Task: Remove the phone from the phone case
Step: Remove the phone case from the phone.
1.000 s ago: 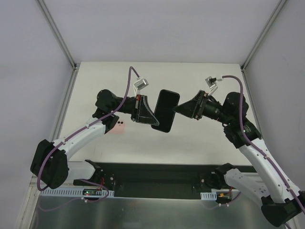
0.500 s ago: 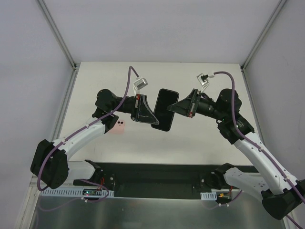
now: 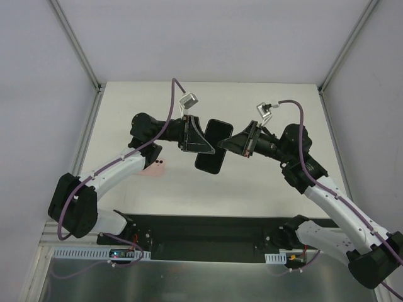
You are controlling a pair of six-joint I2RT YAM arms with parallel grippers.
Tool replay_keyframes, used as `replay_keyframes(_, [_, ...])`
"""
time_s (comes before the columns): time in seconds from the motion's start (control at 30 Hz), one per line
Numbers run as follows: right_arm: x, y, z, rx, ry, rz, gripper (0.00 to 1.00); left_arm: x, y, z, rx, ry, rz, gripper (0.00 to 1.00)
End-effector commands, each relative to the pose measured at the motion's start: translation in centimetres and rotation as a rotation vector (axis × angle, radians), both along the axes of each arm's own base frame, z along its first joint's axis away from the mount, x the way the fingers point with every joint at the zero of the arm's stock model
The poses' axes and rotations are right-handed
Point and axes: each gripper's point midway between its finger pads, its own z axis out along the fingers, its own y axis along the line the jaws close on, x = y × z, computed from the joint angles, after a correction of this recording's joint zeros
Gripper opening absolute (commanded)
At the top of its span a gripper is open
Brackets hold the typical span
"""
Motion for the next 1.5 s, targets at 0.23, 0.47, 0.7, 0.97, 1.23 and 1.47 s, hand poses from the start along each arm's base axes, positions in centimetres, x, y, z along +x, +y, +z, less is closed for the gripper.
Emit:
replay_keyframes(0.23, [-1.3,0.0,3.6,0.092,-0.100,0.015,0.01,0.3,-0.1,3.0,-0.128,-0.071,0.018,0.24])
replay_keyframes(0.47, [-0.8,0.0,3.2,0.088,-0.086,-0.014,0.01,0.1,0.1,2.9,-0.124,-0.072,0.017,0.05])
replay_keyframes(0.7, [0.4,-1.1,2.2,-0.031,-0.078,-0.109,0.62,-0.4,0.4,2.8,-0.117,-0.087,0.014,0.00])
replay_keyframes(0.97, [1.3,-2.5,4.7,-0.031,-0.126,-0.189,0.65,-1.2,0.9,2.4,-0.116,-0.118,0.003,0.00])
replay_keyframes(1.23, [1.7,-2.5,7.0,0.119,-0.111,-0.115,0.37,-1.8,1.1,2.1,-0.105,-0.138,-0.021,0.00])
replay_keyframes(1.47, [0.6,-1.9,7.3,0.160,-0.102,-0.031,0.23,-1.9,1.2,2.4,-0.107,-0.146,-0.020,0.00])
